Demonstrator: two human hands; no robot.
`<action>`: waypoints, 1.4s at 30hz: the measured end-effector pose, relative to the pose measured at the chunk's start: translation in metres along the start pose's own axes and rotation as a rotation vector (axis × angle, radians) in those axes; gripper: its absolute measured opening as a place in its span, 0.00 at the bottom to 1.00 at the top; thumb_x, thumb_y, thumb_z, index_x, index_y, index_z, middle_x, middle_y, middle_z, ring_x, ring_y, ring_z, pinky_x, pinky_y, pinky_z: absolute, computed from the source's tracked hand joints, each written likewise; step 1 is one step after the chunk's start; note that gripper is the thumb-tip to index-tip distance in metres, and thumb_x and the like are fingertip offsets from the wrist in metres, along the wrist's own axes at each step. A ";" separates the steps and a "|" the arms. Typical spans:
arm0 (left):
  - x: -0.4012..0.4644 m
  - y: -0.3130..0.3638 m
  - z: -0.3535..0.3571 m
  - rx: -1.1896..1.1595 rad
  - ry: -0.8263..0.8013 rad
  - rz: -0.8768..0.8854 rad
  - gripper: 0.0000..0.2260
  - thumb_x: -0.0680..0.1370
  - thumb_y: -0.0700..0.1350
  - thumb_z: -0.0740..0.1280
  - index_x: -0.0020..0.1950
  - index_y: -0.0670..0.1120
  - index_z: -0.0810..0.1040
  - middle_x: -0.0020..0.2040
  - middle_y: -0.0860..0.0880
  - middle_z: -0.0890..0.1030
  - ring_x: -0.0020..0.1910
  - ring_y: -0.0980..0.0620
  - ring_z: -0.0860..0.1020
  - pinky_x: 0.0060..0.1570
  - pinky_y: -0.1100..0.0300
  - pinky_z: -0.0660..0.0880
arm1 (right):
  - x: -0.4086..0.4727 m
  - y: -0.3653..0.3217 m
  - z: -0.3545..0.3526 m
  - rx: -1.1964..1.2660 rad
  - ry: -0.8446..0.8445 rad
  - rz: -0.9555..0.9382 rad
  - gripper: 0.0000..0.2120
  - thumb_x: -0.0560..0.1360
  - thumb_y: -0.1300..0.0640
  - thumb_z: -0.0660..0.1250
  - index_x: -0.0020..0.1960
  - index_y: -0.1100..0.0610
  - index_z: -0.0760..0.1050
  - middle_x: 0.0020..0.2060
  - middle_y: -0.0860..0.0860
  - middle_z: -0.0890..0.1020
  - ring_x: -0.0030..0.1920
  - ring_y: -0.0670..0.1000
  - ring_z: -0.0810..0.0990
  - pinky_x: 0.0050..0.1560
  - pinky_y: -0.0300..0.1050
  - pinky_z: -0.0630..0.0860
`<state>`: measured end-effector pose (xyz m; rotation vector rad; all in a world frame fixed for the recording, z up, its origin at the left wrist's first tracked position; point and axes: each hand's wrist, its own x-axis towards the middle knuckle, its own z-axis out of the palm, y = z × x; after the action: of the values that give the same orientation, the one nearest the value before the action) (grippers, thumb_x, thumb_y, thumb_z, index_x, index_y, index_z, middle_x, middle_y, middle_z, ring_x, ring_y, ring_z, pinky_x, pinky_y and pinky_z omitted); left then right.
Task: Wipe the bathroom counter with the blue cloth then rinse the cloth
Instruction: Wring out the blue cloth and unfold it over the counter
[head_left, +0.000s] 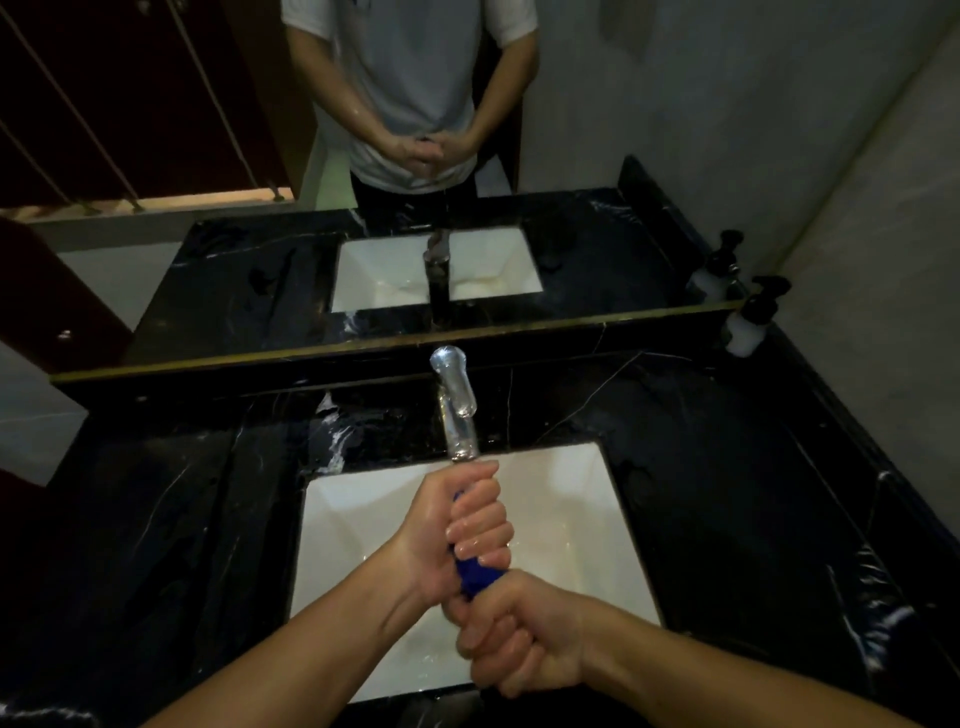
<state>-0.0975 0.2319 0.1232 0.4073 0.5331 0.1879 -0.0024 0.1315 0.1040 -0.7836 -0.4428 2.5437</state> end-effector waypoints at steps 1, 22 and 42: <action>0.000 0.000 0.001 0.008 -0.007 -0.011 0.28 0.80 0.47 0.60 0.19 0.48 0.60 0.14 0.52 0.58 0.14 0.54 0.59 0.24 0.62 0.54 | -0.002 0.001 0.002 -0.006 0.018 -0.005 0.16 0.73 0.65 0.56 0.30 0.52 0.56 0.20 0.42 0.65 0.19 0.38 0.63 0.20 0.31 0.48; -0.009 0.001 0.052 0.415 0.309 0.022 0.23 0.80 0.44 0.59 0.26 0.49 0.56 0.20 0.51 0.55 0.18 0.53 0.54 0.21 0.62 0.57 | -0.031 -0.031 0.021 -0.583 0.461 0.266 0.16 0.71 0.65 0.61 0.32 0.51 0.58 0.21 0.46 0.62 0.20 0.44 0.57 0.25 0.34 0.50; -0.008 -0.034 0.065 0.250 0.348 0.413 0.25 0.72 0.36 0.75 0.67 0.41 0.73 0.62 0.33 0.81 0.60 0.37 0.82 0.58 0.48 0.80 | -0.093 -0.009 -0.006 -0.887 1.138 -0.705 0.15 0.83 0.46 0.60 0.52 0.51 0.83 0.45 0.50 0.82 0.43 0.44 0.80 0.47 0.43 0.76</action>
<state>-0.0673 0.1777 0.1629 0.7346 0.8149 0.6014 0.0732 0.0945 0.1444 -1.7672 -1.1421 0.9091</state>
